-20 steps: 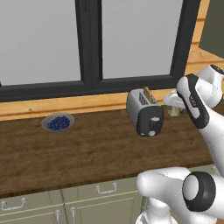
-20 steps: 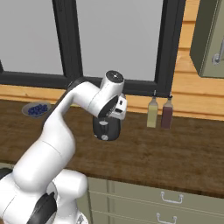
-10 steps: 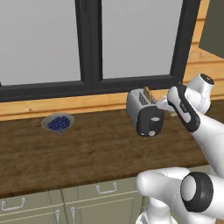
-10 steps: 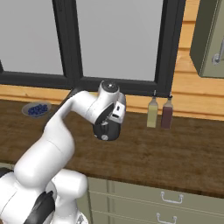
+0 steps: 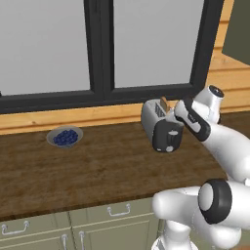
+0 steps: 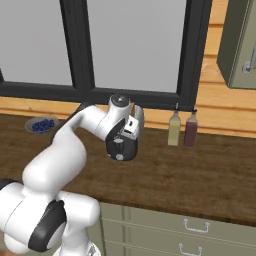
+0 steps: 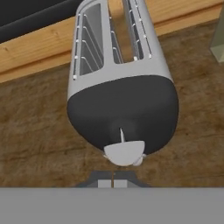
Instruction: Start the toaster. Once the lever pops up, take the bread to the plate on the dining counter.
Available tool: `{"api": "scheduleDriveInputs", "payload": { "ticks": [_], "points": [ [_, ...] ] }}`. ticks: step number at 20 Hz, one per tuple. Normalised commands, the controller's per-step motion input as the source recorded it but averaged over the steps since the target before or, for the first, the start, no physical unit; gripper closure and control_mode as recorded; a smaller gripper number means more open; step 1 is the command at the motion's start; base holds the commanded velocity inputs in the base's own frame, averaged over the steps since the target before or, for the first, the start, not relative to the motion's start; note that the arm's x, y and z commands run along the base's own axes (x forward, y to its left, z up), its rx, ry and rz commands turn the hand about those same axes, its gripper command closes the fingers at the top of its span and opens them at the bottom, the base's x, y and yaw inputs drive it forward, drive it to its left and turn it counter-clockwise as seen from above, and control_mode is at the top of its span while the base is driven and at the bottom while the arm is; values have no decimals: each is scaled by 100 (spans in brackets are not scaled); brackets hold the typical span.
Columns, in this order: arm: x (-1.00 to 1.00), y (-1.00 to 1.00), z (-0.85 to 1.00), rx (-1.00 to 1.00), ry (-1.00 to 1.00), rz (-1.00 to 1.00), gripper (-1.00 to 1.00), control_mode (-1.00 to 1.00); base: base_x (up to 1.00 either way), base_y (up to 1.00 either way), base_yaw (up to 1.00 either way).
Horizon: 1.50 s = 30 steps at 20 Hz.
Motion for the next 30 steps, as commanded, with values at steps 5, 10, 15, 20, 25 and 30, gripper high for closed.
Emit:
{"api": "scheduleDriveInputs", "payload": {
  "ticks": [5, 10, 15, 20, 25, 30],
  "points": [
    [5, 0, -31, 0, 0, -2, 100, -100, 0, 0, 0],
    [10, 0, -23, 0, 0, -1, 100, -100, 0, 0, 0],
    [25, 4, -19, 0, 0, 0, 100, -100, 0, 0, 0],
    [17, 2, -24, 0, 0, -1, 100, -100, 0, 0, 0],
    [20, 8, -21, 0, 0, 0, 100, -100, 0, 0, 0],
    [5, 0, -25, 0, 1, 0, 100, -100, 0, 0, 0]
  ]
}}
